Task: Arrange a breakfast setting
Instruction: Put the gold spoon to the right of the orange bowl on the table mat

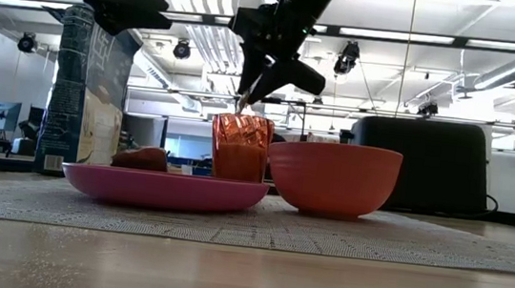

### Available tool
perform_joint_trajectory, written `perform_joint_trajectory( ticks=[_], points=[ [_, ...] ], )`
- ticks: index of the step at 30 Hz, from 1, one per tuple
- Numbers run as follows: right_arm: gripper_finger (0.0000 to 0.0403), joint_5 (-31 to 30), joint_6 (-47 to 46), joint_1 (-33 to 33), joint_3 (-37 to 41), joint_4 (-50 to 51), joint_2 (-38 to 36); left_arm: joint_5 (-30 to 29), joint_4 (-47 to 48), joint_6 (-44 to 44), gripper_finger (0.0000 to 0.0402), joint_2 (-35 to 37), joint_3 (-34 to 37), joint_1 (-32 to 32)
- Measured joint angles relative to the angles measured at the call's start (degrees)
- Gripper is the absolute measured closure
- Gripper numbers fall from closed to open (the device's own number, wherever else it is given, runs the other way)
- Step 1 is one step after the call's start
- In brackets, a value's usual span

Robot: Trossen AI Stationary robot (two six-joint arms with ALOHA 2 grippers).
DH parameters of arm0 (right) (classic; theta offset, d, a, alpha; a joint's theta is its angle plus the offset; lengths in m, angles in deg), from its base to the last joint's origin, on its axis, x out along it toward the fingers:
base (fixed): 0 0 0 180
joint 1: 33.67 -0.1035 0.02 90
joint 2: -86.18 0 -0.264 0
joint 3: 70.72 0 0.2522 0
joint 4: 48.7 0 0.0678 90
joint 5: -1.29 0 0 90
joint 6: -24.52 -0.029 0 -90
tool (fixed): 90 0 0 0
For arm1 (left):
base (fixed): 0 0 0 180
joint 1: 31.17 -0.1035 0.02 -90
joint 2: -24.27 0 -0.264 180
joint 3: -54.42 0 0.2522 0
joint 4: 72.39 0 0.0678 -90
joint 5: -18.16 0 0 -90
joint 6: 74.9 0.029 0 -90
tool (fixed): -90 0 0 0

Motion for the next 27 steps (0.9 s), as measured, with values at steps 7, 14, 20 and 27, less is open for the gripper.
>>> perform_joint_trajectory(
  ticks=[7, 14, 20, 27],
  points=[
    [0.032, 0.1, 0.0, 0.0, 0.0, 0.2, 0.0, -0.2, 0.0, 0.1, 0.019, 0.0, 0.0, -0.4],
    [0.0367, 0.0, -1.8, 0.5, 0.0, -0.2, 0.0, -0.2, 0.0, 0.1, 0.019, 0.0, 0.0, -0.9],
    [0.0392, -0.4, -6.0, 1.5, 0.0, -0.9, 0.0, -0.2, 0.0, 0.1, 0.019, 0.0, 0.0, -1.4],
    [0.0394, -2.8, -7.3, 2.1, 0.0, -0.7, 0.0, -0.2, -0.8, 0.1, 0.019, 0.0, 0.0, -2.0]
  ],
)
